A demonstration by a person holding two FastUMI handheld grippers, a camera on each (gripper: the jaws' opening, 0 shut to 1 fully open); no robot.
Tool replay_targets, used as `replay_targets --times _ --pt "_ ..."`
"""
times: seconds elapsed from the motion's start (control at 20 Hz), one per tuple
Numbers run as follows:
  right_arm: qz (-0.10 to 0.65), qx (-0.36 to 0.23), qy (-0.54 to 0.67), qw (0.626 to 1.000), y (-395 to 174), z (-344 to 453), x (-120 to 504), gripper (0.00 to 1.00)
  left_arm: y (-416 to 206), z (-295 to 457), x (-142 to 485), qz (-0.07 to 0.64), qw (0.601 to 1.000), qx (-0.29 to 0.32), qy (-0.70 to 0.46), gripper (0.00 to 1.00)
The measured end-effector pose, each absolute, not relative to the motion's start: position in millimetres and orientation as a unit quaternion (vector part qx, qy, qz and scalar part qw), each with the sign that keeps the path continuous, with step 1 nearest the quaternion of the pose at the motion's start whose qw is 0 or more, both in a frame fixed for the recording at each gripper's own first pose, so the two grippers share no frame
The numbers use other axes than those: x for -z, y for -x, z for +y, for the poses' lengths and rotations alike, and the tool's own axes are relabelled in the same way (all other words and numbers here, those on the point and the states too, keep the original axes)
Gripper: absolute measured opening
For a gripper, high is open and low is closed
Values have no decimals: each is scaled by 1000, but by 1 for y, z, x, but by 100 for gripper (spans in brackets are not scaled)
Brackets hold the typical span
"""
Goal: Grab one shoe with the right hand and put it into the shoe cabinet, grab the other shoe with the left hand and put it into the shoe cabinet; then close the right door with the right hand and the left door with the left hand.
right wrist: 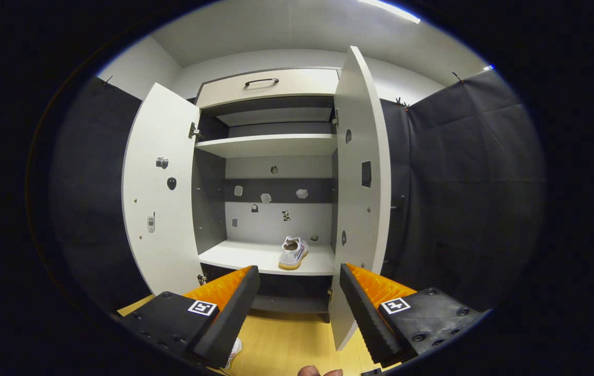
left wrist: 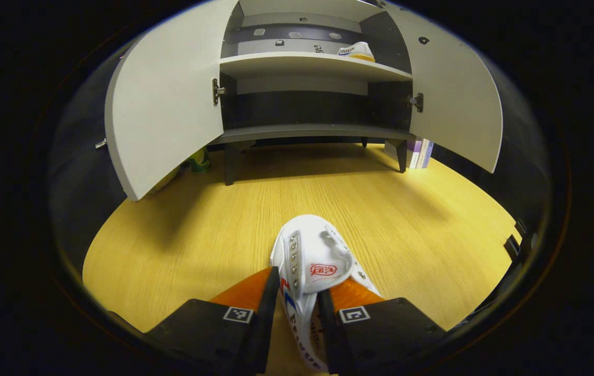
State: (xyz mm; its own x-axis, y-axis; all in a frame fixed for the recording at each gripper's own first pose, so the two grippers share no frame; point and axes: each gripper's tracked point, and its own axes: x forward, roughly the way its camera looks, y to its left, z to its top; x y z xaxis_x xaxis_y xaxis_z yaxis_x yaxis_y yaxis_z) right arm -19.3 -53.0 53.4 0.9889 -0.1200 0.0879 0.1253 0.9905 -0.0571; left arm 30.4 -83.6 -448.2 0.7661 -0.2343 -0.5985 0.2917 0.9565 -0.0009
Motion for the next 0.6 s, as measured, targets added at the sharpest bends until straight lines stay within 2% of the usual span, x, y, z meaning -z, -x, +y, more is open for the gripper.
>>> replay_targets --times 0.25,0.35,0.6 --pt "-37 72 30 996 24 -63 -50 98 -38 -72 460 336 932 116 -74 11" --pt "-37 69 28 997 26 -62 -49 98 -36 -71 459 352 925 126 -74 6" --pt "-43 57 22 997 32 -59 -52 98 -34 -85 435 364 916 152 -67 5"
